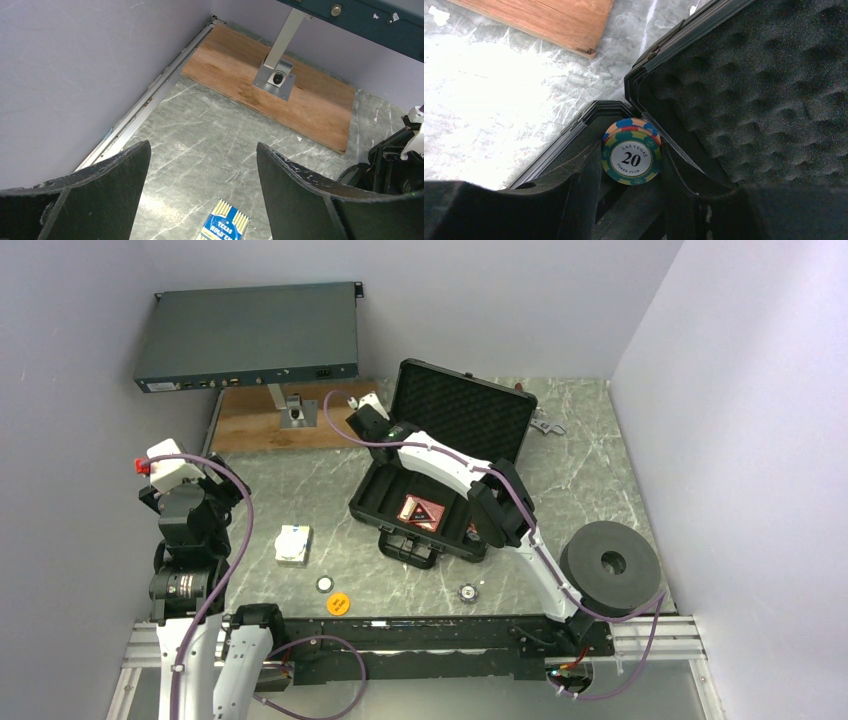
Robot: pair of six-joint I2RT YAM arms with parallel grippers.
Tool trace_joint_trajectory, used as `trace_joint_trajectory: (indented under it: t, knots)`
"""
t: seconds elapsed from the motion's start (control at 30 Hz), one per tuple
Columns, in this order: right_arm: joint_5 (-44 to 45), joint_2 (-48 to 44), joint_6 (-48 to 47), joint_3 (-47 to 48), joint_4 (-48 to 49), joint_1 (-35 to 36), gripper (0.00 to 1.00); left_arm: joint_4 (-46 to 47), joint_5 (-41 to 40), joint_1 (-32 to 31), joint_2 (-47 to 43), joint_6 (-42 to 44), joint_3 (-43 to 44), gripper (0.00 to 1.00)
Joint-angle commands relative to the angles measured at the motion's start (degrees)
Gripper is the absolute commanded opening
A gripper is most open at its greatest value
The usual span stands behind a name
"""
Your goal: Pack up texas hold em set
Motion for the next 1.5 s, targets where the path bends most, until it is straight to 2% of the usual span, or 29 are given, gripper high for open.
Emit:
trace_joint_trajectory:
  t: [0.0, 0.17, 0.27, 0.57, 0.93, 1.0, 1.13, 1.2, 1.3, 1.47]
  knots:
    - [1.3, 0.0, -1.2, 1.6, 3.5, -0.2, 0.35, 0.4, 0.5, 0.3, 0.2, -0.2, 0.7, 0.83]
    - [0.4, -0.6, -1.4, 1.0, 3.9, -0.2, 0.6, 0.4, 0.5, 0.3, 0.2, -0.2, 0.7, 0.83]
    - [0.3, -0.9, -1.3, 0.7, 3.9, -0.2, 0.69, 0.4, 0.4, 0.3, 0.1, -0.2, 0.6, 0.83]
    - [-0.9, -5.4, 0.0, -1.9, 3.8, 0.2, 0.71, 0.5, 0.2, 0.3, 0.0, -0.2, 0.5, 0.83]
    - [-6.7, -13.1, 3.1, -7.9, 4.9, 0.5, 0.73, 0.6, 0.1, 0.4, -0.2, -0.1, 0.4, 0.83]
    - [-6.7, -13.3, 3.3, -8.3, 5.2, 0.5, 0.67, 0.5, 0.1, 0.3, -0.3, -0.1, 0.4, 0.83]
    - [-5.9, -12.8, 3.1, -7.9, 5.1, 0.5, 0.39, 0.6, 0.1, 0.4, -0.4, -0.1, 0.4, 0.83]
    - [-5.1, -12.3, 2.6, -7.4, 5.2, 0.5, 0.29, 0.5, 0.1, 0.4, -0.4, -0.1, 0.5, 0.83]
    - [-3.8, -11.0, 1.9, -5.8, 5.1, 0.2, 0.02, 0.5, 0.0, 0.4, -0.4, -0.1, 0.4, 0.84]
    - [-1.3, -8.5, 1.1, -3.0, 5.3, -1.0, 0.0, 0.6, 0.0, 0.4, -0.4, -0.1, 0.4, 0.84]
